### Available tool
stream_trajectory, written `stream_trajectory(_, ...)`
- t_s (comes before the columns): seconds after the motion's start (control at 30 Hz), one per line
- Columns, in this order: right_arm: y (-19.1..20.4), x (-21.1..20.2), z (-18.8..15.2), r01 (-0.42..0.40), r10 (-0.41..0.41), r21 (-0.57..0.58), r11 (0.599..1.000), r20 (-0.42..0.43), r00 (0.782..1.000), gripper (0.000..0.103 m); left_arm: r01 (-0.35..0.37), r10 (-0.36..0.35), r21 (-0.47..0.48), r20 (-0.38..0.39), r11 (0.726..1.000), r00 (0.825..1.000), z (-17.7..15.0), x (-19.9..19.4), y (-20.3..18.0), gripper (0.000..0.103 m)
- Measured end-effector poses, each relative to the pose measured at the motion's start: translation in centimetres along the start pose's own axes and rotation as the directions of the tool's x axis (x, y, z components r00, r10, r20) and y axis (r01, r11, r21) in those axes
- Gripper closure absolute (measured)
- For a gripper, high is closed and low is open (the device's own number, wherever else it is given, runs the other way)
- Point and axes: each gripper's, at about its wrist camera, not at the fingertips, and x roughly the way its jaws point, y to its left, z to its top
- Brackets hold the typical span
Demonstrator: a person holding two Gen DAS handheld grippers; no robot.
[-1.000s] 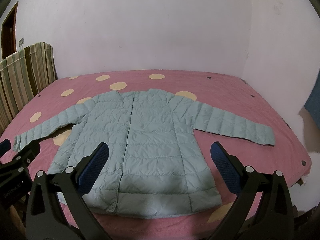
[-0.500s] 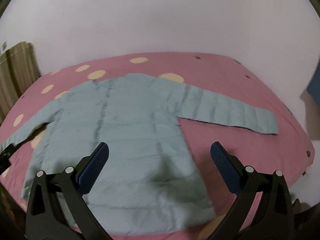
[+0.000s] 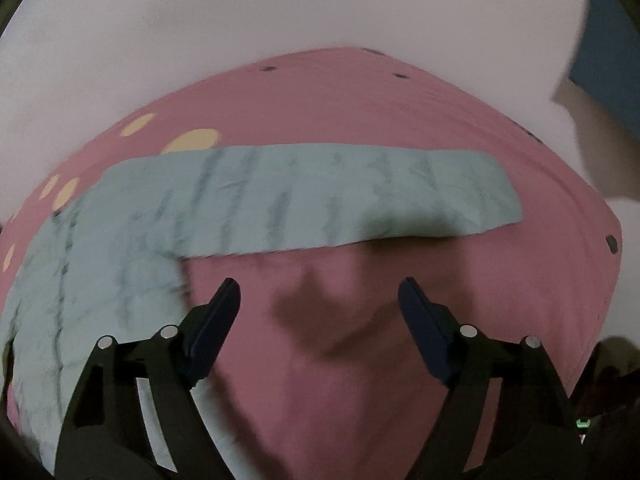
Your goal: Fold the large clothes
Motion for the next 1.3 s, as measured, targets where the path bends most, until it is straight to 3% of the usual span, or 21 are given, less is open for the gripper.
stream_trajectory(0.23,-6.3,4.5,2.1,0.084,-0.077,0.145,0.986,-0.048,0.996,0.033,-0.04,0.034,-0.073,-0.08,0.996,0.996,-0.3,4.6,2.5,0.004)
stream_trajectory(0.33,-8.7,5.5,2.7,0.114,-0.104,0.208,0.971,-0.059,0.993,0.033,-0.017,0.01,-0.109,-0.07,0.994,0.998,-0.7,5.0,2.9,0.004)
stream_trajectory(0.53,-13.4,7.4,3.7,0.104,-0.083,0.358,0.928,-0.073,0.994,0.033,-0.063,0.059,-0.076,-0.05,0.995,0.997,-0.8,4.9,2.1,0.004)
stream_trajectory(0.7,-15.0,9.5,4.0,0.082,-0.047,0.427,0.9,-0.093,0.995,0.033,-0.082,0.079,-0.061,-0.047,0.995,0.996,-0.8,4.9,1.9,0.004)
stream_trajectory(0.87,-15.4,11.0,4.9,0.105,-0.084,0.448,0.888,-0.065,0.994,0.034,-0.102,0.1,-0.045,-0.044,0.994,0.994,-0.8,5.0,1.7,0.004)
stream_trajectory(0.97,-15.3,11.2,5.3,0.116,-0.109,0.465,0.878,-0.042,0.993,0.061,-0.112,0.111,-0.036,-0.043,0.993,0.993,-0.7,5.0,1.5,0.004)
stream_trajectory(1.07,-14.9,11.3,5.7,0.08,-0.082,0.456,0.886,-0.016,0.997,0.093,-0.116,0.115,-0.031,-0.049,0.993,0.992,-0.7,5.0,1.4,0.004)
stream_trajectory(1.3,-10.1,7.8,8.5,0.024,-0.073,0.344,0.938,0.129,0.989,0.098,-0.119,0.118,-0.029,-0.049,0.992,0.992,-0.7,5.0,1.4,0.004)
